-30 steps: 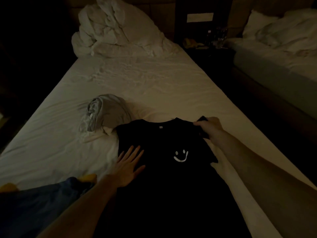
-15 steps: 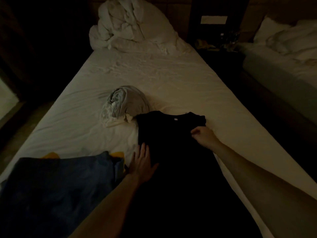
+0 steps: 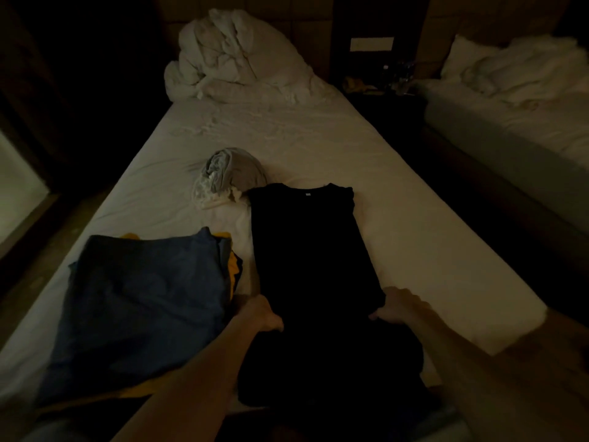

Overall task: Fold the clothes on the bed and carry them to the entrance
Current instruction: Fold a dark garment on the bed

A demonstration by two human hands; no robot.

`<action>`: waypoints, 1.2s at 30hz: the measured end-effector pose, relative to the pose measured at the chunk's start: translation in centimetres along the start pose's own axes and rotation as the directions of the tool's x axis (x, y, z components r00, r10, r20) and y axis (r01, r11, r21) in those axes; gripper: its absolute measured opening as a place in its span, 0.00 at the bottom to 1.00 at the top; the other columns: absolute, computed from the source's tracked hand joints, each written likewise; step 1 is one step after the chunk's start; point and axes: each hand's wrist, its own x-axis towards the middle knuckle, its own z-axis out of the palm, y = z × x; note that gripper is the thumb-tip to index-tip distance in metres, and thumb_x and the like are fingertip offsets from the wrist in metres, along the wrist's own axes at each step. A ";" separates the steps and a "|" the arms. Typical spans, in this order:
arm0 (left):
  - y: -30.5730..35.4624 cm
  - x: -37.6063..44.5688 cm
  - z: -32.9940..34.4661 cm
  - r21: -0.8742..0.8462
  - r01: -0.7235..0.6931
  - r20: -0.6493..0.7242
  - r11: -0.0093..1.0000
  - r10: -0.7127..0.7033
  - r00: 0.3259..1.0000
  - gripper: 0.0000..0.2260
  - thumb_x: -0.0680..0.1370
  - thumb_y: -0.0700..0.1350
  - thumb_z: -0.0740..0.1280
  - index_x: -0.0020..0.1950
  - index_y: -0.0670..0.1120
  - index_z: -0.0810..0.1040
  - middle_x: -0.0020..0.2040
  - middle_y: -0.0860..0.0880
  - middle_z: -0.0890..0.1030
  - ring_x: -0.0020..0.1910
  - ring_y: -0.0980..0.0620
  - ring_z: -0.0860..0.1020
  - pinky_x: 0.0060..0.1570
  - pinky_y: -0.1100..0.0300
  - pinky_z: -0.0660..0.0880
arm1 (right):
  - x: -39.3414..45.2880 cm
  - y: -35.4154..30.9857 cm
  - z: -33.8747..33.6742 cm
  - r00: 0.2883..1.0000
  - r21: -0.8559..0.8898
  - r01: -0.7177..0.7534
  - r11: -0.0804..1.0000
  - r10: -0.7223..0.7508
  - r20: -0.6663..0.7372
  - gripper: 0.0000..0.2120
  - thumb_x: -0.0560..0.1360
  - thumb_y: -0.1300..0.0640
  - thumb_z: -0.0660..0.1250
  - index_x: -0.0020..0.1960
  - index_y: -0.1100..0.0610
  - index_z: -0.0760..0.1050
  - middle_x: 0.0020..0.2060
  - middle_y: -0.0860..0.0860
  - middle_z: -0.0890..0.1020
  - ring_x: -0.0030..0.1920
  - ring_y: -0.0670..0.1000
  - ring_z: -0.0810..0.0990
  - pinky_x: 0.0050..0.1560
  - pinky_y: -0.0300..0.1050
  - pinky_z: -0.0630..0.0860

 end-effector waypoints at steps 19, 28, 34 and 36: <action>1.0 -6.7 3.1 -0.234 -0.050 -0.054 0.971 0.039 0.998 0.12 0.73 0.42 0.73 0.55 0.43 0.79 0.51 0.45 0.80 0.50 0.50 0.78 0.53 0.58 0.75 | -6.4 1.0 4.2 0.934 0.305 0.339 0.890 -0.277 -0.227 0.31 0.78 0.61 0.66 0.77 0.52 0.58 0.69 0.56 0.71 0.57 0.56 0.77 0.51 0.40 0.75; 0.1 -7.1 5.3 0.013 -0.096 -0.004 0.995 0.097 0.995 0.16 0.77 0.52 0.68 0.60 0.45 0.73 0.59 0.45 0.78 0.60 0.45 0.76 0.58 0.49 0.75 | -7.1 -2.1 4.3 0.953 0.101 0.046 0.994 -0.013 -0.302 0.08 0.76 0.48 0.63 0.44 0.53 0.71 0.42 0.50 0.76 0.42 0.53 0.76 0.47 0.47 0.75; 0.0 -7.2 4.7 -0.231 -0.075 0.102 0.970 0.101 0.990 0.03 0.77 0.41 0.64 0.50 0.44 0.75 0.44 0.46 0.74 0.39 0.50 0.75 0.39 0.58 0.78 | -6.1 -1.9 5.9 0.977 0.459 0.215 0.862 -0.182 -0.115 0.29 0.78 0.53 0.67 0.75 0.50 0.58 0.68 0.56 0.71 0.61 0.58 0.75 0.53 0.50 0.76; -0.5 -6.2 5.0 -0.274 -0.112 0.076 0.955 0.138 0.988 0.12 0.78 0.30 0.58 0.51 0.42 0.78 0.46 0.44 0.77 0.41 0.48 0.78 0.42 0.56 0.81 | -6.0 -1.8 7.0 0.971 0.505 0.236 0.830 -0.218 -0.095 0.31 0.78 0.56 0.68 0.76 0.50 0.58 0.69 0.56 0.71 0.62 0.57 0.75 0.50 0.45 0.77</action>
